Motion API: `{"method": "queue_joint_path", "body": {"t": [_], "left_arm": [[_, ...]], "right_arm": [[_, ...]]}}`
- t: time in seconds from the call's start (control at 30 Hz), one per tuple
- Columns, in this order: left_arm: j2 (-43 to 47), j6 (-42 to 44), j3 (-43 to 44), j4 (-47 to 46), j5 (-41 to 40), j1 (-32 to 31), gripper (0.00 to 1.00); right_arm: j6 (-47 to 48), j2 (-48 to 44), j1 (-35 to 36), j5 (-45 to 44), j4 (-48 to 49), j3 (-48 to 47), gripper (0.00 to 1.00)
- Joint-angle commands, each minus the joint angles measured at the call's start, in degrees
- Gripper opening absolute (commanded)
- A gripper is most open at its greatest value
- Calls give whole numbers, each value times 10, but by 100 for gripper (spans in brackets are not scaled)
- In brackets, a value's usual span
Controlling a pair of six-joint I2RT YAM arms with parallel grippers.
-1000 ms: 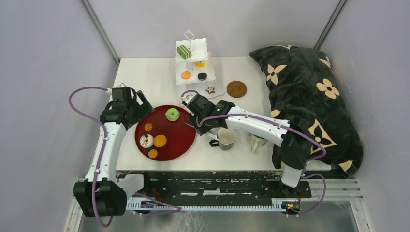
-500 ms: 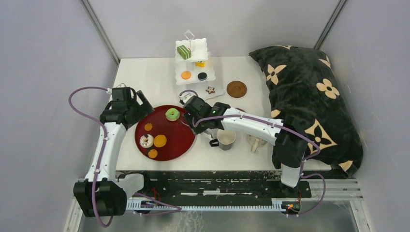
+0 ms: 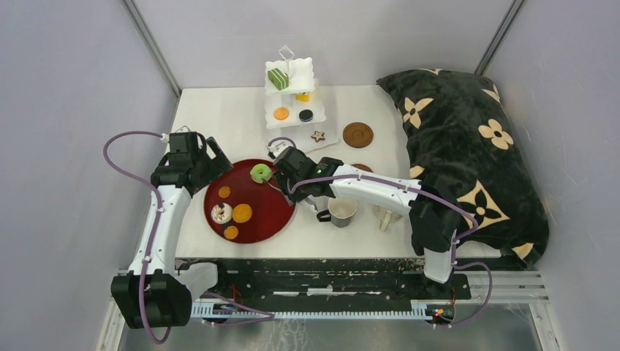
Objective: Serve the afternoon tea
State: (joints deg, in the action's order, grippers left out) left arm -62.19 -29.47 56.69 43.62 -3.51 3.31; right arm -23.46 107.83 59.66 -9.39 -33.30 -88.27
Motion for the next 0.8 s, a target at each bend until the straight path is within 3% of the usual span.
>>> {"method": "queue_joint_path", "body": {"t": [0.0,0.33,0.77], "left_arm": [[10,5,17,-15,-9,3,100],[11,6,16,-14,-11,3,100],[12,7,16,-14,-14,3,100]], "right_arm": [[5,7,4,-17,28,-28,47],[11,20,7,-42,36,-38,46],[19,14,7,-42,43,-32,24]]}}
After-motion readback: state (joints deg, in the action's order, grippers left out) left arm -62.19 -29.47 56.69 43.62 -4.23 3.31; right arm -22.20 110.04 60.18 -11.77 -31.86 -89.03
